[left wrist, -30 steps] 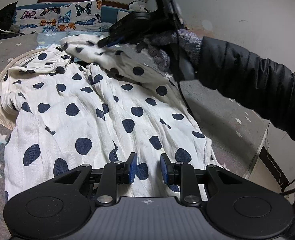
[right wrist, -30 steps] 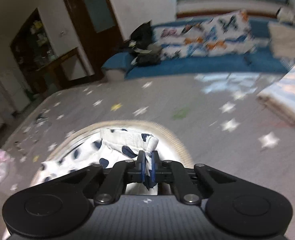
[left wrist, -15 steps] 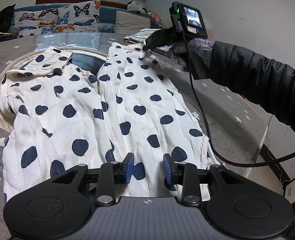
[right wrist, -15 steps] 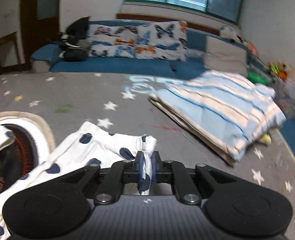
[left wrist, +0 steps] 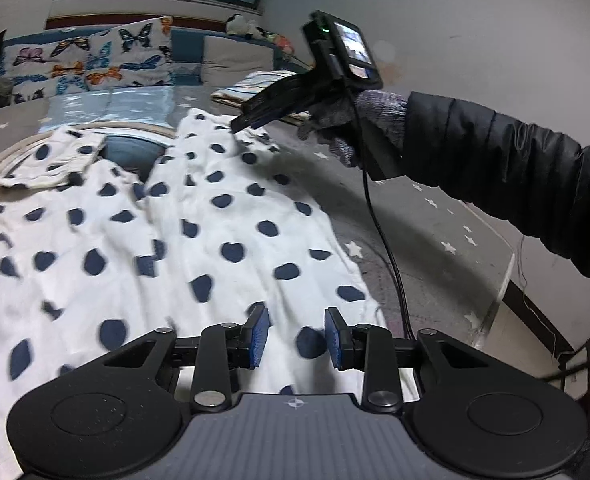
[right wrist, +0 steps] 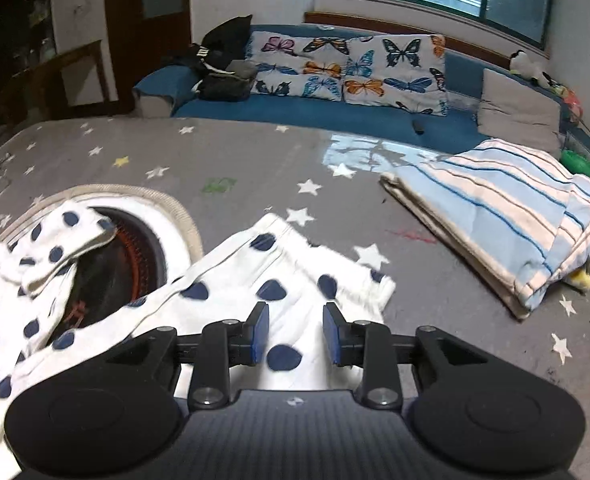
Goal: Fold clothes
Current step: 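Lay the lifted edge over the garment with the right gripper and release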
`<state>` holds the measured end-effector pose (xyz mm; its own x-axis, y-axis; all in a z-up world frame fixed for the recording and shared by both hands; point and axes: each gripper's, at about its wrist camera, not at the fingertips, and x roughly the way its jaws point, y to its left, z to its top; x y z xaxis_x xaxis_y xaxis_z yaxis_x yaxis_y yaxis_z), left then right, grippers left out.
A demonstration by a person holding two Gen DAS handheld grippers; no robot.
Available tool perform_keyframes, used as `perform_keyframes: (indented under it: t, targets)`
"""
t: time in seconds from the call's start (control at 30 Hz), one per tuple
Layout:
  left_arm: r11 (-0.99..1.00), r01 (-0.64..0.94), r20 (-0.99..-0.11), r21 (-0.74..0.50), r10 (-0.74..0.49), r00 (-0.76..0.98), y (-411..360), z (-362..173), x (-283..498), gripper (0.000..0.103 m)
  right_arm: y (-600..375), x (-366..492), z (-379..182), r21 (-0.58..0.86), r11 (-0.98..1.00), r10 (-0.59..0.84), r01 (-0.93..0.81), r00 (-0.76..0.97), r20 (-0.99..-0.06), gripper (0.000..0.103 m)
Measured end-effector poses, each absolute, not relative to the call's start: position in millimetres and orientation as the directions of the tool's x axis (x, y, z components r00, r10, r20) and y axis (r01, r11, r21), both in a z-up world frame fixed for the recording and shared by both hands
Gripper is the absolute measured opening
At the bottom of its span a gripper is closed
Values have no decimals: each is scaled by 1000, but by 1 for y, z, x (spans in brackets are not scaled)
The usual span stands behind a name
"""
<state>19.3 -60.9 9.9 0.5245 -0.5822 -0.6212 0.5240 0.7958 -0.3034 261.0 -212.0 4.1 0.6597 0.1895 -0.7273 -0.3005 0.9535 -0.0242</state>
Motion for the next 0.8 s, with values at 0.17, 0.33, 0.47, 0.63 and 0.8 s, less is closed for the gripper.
perform_keyframes:
  t: [0.17, 0.33, 0.47, 0.63, 0.8]
  targets:
    - [760, 560, -631, -330, -619, 468, -80, 0, 27, 28, -206, 256, 5, -18, 936, 229, -350, 650, -725, 35]
    - [716, 586, -632, -380, -664, 401, -93, -8, 29, 28, -208, 258, -6, -47, 939, 192, -341, 632, -751, 35]
    - [686, 592, -619, -422, -696, 365, -96, -11, 28, 28, -221, 257, -8, -40, 952, 172, -305, 635, -753, 37]
    - [693, 582, -615, -426, -693, 376, -84, 0, 31, 32, -228, 258, -4, -75, 959, 124, -274, 640, -758, 37]
    - [741, 570, -602, -354, -647, 468, -54, 21, 31, 33, -225, 247, 5, -62, 951, 161, -304, 652, -741, 38]
